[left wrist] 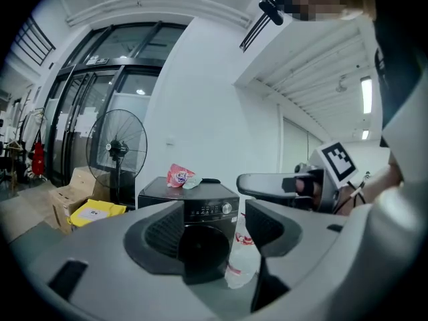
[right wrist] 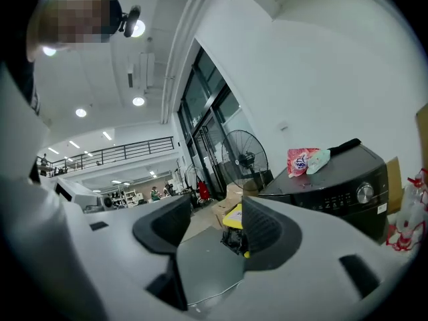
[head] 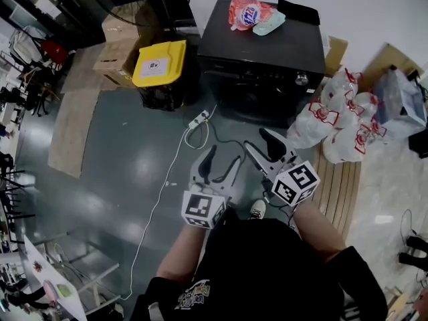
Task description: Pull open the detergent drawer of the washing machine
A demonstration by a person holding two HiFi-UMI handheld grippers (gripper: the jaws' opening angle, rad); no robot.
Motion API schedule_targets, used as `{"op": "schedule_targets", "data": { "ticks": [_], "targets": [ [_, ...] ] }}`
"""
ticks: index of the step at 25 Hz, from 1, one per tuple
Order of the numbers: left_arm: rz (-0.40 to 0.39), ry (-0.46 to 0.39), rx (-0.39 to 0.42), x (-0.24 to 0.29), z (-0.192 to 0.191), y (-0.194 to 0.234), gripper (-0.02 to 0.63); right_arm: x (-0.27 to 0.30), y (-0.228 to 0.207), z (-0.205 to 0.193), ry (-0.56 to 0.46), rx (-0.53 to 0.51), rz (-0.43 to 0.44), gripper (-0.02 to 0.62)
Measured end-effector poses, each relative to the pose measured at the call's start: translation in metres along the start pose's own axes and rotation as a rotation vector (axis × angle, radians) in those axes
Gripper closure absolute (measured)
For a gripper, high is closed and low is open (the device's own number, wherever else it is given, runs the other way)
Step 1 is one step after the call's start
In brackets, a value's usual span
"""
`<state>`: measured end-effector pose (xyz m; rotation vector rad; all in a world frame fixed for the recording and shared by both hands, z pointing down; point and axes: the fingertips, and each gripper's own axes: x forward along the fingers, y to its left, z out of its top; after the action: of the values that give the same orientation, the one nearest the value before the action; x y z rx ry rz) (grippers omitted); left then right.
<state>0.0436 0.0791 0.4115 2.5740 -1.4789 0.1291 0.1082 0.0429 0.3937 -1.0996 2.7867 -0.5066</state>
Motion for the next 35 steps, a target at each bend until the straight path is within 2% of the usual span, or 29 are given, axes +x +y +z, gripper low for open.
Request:
{"op": "schedule_targets", "data": {
  "ticks": [13,25,29,35],
  "targets": [
    [-0.041,0.007,-0.011,-0.001,0.000,0.063,0.333,0.064,-0.001,-0.010,0.005,0.079,-0.060,0.313],
    [-0.094,0.013,0.001,-0.008,0.003,0.144,0.333,0.148,0.012,-0.026,0.000,0.126,-0.109,0.295],
    [-0.117,-0.006,0.028,-0.009,0.008,0.170,0.333,0.174,0.013,-0.031,-0.023,0.164,-0.129,0.295],
    [-0.134,-0.007,0.028,-0.007,0.012,0.193,0.333,0.200,0.006,-0.033,-0.053,0.247,-0.142,0.284]
  ]
}}
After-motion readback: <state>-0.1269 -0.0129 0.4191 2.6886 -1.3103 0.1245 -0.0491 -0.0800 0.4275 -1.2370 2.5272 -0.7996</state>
